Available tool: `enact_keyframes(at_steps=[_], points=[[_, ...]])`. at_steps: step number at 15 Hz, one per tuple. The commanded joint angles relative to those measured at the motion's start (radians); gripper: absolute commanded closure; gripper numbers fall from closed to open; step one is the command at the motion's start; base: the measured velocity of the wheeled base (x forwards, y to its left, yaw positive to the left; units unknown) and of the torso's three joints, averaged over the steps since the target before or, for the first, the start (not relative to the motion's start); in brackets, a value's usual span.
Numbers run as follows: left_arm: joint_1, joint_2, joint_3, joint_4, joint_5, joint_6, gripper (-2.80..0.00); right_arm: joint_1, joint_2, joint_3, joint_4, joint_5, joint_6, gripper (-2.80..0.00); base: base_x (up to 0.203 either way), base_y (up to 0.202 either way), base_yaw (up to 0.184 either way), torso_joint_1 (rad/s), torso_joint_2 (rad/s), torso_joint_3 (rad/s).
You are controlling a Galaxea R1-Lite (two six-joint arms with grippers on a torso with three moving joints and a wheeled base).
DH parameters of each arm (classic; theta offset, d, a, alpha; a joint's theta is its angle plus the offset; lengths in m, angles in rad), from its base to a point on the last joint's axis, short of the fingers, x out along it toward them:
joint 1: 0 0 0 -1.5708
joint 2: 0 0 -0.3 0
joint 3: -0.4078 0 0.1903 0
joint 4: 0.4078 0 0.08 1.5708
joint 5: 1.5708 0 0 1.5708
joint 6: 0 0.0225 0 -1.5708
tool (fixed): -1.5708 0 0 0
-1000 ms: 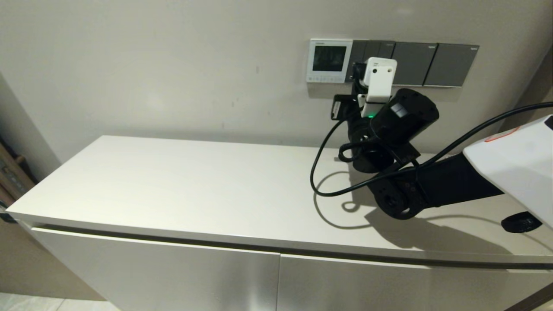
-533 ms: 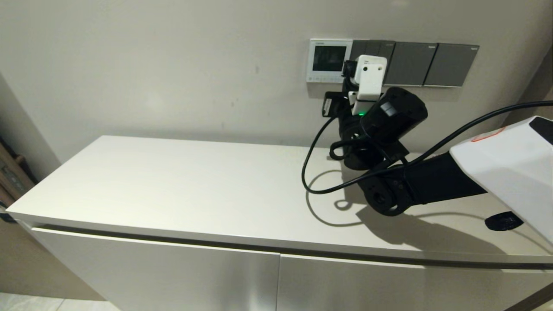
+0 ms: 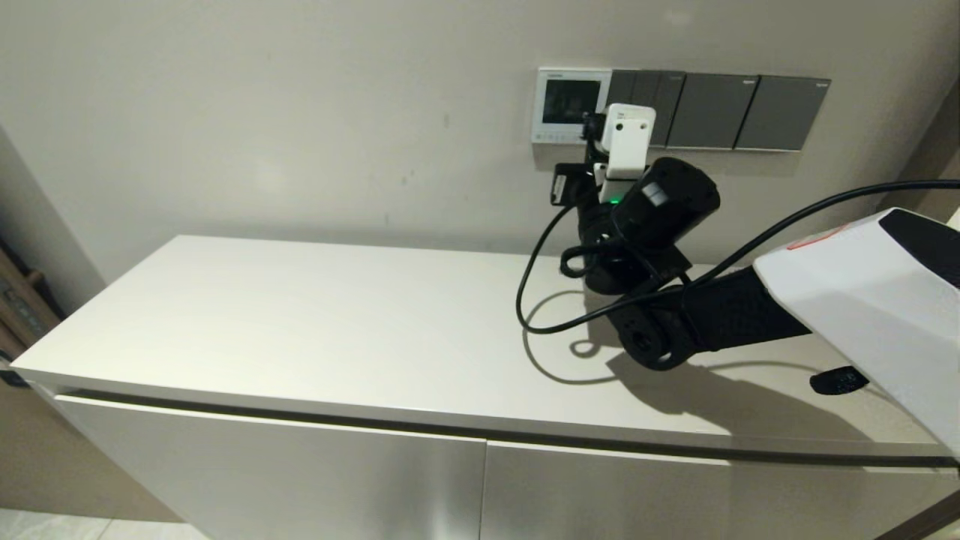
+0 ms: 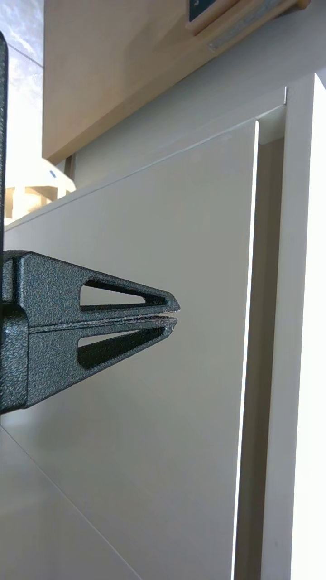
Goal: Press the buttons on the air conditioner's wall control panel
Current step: Turn on the central air conditioner
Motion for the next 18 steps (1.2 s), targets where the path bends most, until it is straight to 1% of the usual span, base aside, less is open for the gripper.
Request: enact_keyframes(at_steps=[1,8,15,18], points=[[0.000,0.000,0.000,0.000,0.000,0.000,0.00,-0.002,0.021,-0.017,-0.008,-0.003,-0.002,0.00,0.000,0.000,0.000,0.000,0.00,0.000],[0.000,0.001,0.000,0.000,0.000,0.000,0.00,-0.011,0.040,-0.093,0.001,-0.004,-0.004,0.00,0.000,0.000,0.000,0.000,0.00,0.000],[0.000,0.002,0.000,0.000,0.000,0.000,0.00,-0.019,0.081,-0.147,0.018,-0.006,-0.004,0.00,0.000,0.000,0.000,0.000,0.00,0.000],[0.000,0.000,0.000,0.000,0.000,0.000,0.00,-0.019,0.084,-0.148,0.024,-0.006,-0.004,0.00,0.000,0.000,0.000,0.000,0.00,0.000]])
